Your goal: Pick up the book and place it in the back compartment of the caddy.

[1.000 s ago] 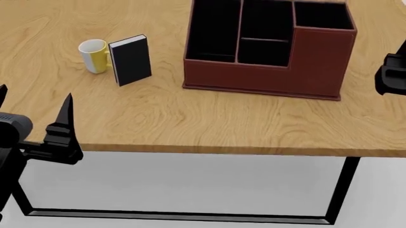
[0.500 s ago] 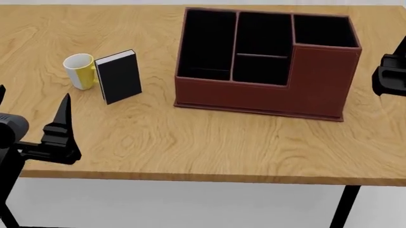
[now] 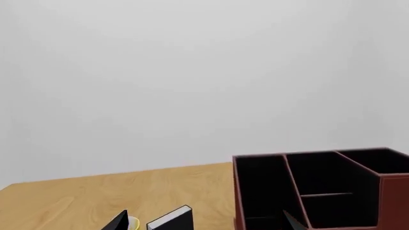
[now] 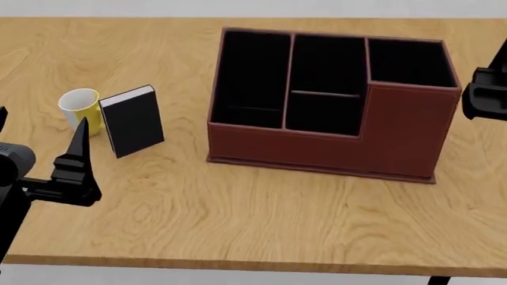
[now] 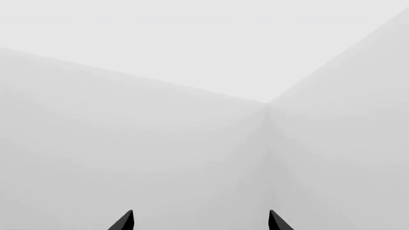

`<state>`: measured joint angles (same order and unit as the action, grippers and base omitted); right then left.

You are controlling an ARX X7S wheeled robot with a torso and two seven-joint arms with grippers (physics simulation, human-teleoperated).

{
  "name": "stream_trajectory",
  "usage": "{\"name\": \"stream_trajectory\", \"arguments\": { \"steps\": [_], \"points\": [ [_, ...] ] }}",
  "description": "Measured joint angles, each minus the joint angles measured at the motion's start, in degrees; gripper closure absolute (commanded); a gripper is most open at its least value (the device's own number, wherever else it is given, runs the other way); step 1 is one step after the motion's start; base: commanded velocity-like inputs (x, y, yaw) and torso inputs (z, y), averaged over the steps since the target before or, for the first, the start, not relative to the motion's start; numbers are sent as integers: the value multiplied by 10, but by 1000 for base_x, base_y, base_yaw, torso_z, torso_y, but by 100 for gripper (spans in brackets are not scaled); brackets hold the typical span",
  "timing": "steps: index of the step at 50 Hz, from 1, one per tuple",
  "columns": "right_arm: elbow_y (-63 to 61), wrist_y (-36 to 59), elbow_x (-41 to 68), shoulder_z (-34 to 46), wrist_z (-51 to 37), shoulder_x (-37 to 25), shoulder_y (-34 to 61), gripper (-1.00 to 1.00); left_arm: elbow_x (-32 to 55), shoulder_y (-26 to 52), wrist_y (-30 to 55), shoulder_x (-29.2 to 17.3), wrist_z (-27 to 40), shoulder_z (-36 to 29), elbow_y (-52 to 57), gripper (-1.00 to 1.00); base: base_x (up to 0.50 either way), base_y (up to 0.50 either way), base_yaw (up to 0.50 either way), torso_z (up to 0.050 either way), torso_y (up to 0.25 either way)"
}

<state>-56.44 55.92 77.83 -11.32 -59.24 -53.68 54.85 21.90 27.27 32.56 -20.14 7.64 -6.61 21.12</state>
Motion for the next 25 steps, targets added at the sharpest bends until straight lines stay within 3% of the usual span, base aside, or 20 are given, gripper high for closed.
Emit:
{"name": "stream_trajectory", "arguments": {
  "steps": [25],
  "points": [
    [0,-2,-1,16,-3,-2,7,-100,6,1,0,-3,3,0,3,-100,350,0,0,0,1]
  ]
}}
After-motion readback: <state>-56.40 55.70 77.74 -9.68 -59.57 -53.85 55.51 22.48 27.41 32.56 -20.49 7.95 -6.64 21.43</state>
